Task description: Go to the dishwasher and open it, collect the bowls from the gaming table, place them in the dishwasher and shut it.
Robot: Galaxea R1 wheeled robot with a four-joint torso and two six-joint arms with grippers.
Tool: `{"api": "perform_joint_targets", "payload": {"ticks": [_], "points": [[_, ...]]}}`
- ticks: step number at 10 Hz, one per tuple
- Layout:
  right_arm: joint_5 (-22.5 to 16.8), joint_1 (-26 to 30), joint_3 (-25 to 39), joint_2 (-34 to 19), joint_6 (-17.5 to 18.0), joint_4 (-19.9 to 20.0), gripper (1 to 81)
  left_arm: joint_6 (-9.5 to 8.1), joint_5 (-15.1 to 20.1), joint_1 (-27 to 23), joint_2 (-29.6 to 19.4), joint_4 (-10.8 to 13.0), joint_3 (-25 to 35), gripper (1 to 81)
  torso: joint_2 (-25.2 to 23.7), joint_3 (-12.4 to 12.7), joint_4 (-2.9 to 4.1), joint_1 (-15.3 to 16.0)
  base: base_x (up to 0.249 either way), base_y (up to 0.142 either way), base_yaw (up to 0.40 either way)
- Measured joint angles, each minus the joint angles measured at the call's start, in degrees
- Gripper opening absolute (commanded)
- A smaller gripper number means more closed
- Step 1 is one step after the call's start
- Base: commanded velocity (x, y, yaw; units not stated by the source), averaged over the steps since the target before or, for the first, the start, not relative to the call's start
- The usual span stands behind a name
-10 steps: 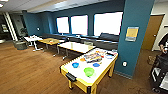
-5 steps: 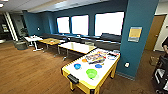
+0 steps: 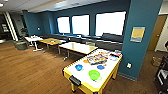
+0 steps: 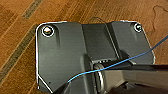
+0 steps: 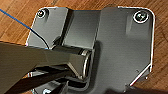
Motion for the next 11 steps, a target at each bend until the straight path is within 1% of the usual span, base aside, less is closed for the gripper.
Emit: {"api": "perform_joint_targets", "payload": {"ticks": [11], "points": [[-0.02, 0.00, 0.00, 0.02, 0.00, 0.00, 81.1, 0.00, 0.01, 0.00, 0.00, -0.04, 0.00, 81.1, 0.00, 0.00, 0.00, -0.02, 0.080, 0.078, 0.000]]}}
